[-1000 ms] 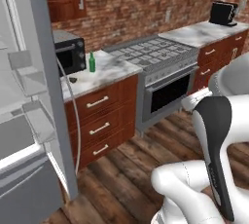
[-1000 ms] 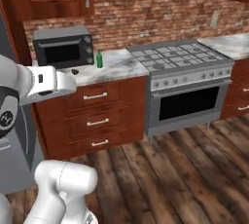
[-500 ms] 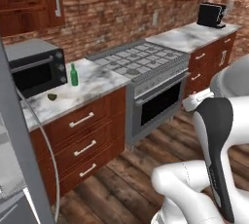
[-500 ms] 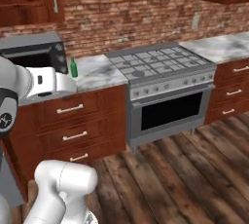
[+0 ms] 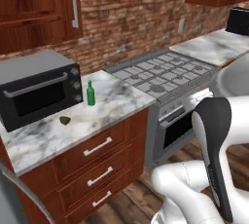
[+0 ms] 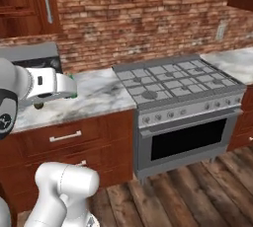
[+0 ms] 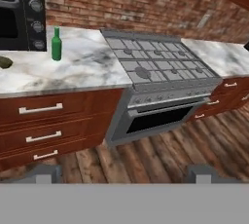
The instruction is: Place the beers on the top shelf of the fridge to keep them out of children's reach, and place the kiwi on lower shelves for easy access.
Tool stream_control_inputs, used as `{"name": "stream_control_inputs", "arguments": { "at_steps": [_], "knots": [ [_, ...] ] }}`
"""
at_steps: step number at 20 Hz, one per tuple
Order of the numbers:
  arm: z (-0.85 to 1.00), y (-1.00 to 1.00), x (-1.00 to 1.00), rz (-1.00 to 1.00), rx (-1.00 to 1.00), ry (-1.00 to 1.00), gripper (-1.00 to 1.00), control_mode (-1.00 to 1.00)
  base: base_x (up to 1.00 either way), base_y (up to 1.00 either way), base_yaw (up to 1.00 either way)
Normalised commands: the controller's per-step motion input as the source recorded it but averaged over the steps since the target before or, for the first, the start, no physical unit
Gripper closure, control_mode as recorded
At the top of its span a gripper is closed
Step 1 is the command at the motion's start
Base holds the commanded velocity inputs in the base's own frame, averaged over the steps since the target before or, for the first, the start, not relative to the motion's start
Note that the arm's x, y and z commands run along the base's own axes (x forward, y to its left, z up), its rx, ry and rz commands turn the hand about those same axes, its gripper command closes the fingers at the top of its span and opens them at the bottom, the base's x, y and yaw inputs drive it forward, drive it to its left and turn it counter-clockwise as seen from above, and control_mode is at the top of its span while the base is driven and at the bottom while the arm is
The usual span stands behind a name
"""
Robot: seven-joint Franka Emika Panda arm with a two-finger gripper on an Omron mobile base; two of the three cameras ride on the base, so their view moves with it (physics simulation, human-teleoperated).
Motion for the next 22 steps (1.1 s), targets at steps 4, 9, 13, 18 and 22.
{"name": "stream_control_inputs", "arguments": {
  "at_steps": [4,9,13,18,22],
  "knots": [
    [0.0,0.0,0.0,0.0,0.0,0.0,-1.0,1.0,0.69,0.0,0.33],
    [0.0,0.0,0.0,0.0,0.0,0.0,-1.0,1.0,0.42,0.01,0.39],
    [0.0,0.0,0.0,0.0,0.0,0.0,-1.0,1.0,0.39,0.0,0.39],
    [0.0,0.0,0.0,0.0,0.0,0.0,-1.0,1.0,0.49,0.0,0.38],
    [0.0,0.0,0.0,0.0,0.0,0.0,-1.0,1.0,0.56,0.0,0.37]
  ]
}}
